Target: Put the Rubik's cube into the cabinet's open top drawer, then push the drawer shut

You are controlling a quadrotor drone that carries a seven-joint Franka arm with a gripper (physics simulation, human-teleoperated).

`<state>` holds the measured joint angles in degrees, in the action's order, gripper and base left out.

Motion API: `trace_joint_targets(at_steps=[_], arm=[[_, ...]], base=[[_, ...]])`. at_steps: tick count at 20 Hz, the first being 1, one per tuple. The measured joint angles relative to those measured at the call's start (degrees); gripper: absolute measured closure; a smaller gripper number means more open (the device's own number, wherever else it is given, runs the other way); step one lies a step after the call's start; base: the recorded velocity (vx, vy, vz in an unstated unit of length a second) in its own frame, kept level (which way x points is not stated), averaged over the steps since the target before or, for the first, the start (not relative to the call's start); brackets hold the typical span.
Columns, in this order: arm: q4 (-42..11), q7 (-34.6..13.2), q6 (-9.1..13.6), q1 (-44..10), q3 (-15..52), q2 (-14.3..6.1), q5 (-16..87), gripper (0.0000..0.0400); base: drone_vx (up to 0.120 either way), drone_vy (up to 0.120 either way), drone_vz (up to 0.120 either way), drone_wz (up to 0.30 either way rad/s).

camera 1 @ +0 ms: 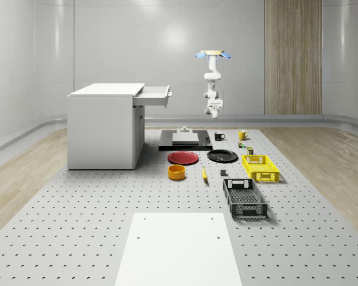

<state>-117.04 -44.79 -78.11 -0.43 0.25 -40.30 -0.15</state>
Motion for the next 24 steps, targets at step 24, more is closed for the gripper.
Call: trace_joint_targets(at_steps=[24], arm=[[-0.61, -0.07, -0.98, -0.3, 0.72, -0.68, 0.9, 0.0]], base=[[0.12, 0.12, 0.0, 0.0]])
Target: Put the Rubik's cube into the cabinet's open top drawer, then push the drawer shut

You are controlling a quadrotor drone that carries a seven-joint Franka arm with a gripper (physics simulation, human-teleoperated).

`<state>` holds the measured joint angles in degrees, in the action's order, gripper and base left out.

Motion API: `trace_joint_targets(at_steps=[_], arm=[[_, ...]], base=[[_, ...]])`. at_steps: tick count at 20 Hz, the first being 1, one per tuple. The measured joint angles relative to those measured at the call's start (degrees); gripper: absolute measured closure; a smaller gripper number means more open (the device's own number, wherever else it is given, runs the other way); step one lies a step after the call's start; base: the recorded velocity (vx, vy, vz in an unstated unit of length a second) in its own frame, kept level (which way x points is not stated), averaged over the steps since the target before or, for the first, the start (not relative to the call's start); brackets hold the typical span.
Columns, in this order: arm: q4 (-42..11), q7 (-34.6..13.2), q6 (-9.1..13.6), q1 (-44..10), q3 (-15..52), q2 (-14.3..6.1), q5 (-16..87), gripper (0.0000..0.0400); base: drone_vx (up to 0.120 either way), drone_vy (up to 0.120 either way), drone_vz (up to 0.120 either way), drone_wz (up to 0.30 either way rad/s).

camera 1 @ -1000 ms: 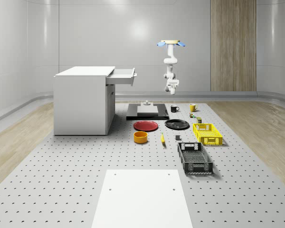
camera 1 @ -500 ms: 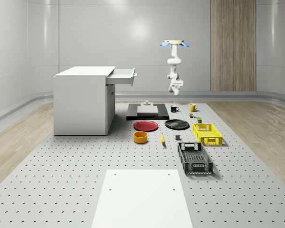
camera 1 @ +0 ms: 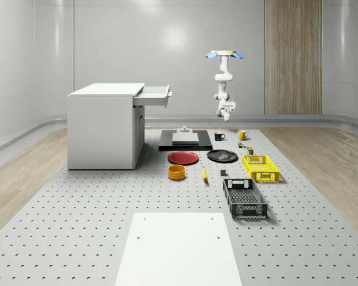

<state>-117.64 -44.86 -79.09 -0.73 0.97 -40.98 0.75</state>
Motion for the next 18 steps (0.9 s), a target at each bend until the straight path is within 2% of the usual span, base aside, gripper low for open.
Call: trace_joint_targets(at_steps=[11, 18], arm=[[-0.57, -0.68, -0.53, -1.14, 3.69, -0.4, 5.17, 0.0], [-3.06, -2.57, -1.17, -4.13, 13.16, -1.14, 18.63, 0.0]], base=[[0.12, 0.12, 0.0, 0.0], [0.12, 0.12, 0.0, 0.0]])
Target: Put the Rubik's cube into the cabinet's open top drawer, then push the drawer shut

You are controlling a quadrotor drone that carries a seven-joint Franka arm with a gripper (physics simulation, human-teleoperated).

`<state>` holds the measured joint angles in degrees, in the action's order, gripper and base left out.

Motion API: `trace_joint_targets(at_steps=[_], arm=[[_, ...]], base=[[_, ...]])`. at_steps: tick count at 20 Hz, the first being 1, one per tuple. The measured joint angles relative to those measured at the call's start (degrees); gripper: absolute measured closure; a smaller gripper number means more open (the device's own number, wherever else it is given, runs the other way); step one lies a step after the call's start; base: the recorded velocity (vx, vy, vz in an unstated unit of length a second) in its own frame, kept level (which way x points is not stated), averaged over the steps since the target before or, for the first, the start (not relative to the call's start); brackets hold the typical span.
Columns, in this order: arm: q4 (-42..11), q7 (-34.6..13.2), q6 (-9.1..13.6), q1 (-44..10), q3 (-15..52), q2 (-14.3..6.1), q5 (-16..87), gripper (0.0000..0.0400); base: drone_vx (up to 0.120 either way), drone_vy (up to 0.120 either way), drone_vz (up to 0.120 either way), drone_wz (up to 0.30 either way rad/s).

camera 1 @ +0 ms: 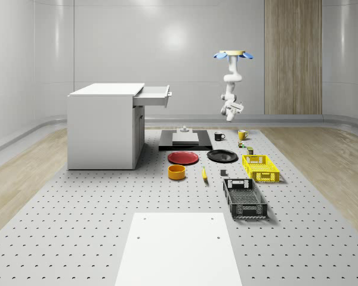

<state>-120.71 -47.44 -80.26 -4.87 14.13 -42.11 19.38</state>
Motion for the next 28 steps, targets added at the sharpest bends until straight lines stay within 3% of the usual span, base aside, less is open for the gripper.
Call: trace_joint_targets(at_steps=[4, 9, 12, 15, 21, 28], arm=[[-5.94, -2.88, -0.85, -3.9, 11.21, -1.39, 16.68, 0.0], [-22.48, -11.21, -1.36, -12.76, 29.28, -5.05, 47.55, 0.0], [-32.84, -18.76, 0.8, -20.98, 38.55, -7.53, 65.84, 0.0], [-39.47, -26.09, 4.72, -30.33, 45.38, -9.8, 79.18, 0.0], [-44.25, -35.72, 11.26, -44.51, 53.02, -13.79, 91.24, 0.0], [-45.17, -40.48, 13.48, -51.67, 56.51, -17.13, 94.16, 0.0]], base=[[0.12, 0.05, 0.0, 0.0], [0.12, 0.0, 0.0, 0.0], [0.12, 0.0, 0.0, 0.0], [0.12, 0.0, 0.0, 0.0], [0.12, 0.0, 0.0, 0.0], [0.12, 0.0, 0.0, 0.0]])
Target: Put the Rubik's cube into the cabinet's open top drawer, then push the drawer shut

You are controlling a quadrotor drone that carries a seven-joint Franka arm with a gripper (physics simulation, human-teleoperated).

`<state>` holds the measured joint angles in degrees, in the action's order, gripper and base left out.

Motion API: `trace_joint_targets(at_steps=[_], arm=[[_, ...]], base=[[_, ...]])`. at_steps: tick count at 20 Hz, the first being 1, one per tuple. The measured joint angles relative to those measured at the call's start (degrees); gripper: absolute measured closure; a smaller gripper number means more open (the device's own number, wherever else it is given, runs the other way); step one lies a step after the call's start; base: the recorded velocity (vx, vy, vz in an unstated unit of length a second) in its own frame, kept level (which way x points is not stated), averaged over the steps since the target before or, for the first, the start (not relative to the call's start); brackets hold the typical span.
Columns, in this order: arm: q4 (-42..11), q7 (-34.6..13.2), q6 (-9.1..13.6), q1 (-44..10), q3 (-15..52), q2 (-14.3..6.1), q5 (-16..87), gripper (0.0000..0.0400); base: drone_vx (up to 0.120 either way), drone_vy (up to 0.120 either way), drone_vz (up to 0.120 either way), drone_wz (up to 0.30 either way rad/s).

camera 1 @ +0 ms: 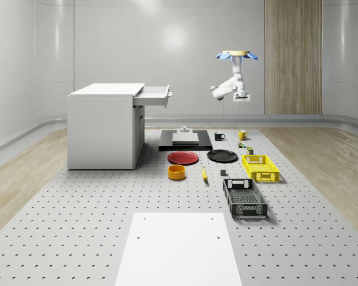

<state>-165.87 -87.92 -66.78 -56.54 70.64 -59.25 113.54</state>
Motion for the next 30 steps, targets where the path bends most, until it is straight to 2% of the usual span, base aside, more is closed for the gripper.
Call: trace_joint_targets(at_steps=[4, 12, 17, 20, 26, 30], arm=[[-0.06, -1.31, -0.19, -1.83, 1.01, -1.5, 0.03, 0.0], [0.05, -2.84, -1.75, -3.73, 2.29, -4.16, -0.89, 0.0], [0.15, -3.47, -3.0, -4.44, 2.88, -5.69, -1.64, 0.0], [0.21, -3.8, -3.77, -4.8, 3.19, -6.58, -2.1, 0.0], [0.33, -4.38, -5.3, -5.41, 3.75, -8.29, -3.0, 0.0], [0.41, -4.72, -6.3, -5.78, 4.08, -9.38, -3.56, 0.0]], base=[[0.12, 0.0, 0.0, 0.0], [0.12, 0.0, -0.12, 0.0], [0.12, -0.104, -0.12, 0.0], [0.12, 0.0, -0.12, 0.0], [0.12, -0.12, -0.12, 0.0], [0.02, 0.0, -0.12, 0.0]])
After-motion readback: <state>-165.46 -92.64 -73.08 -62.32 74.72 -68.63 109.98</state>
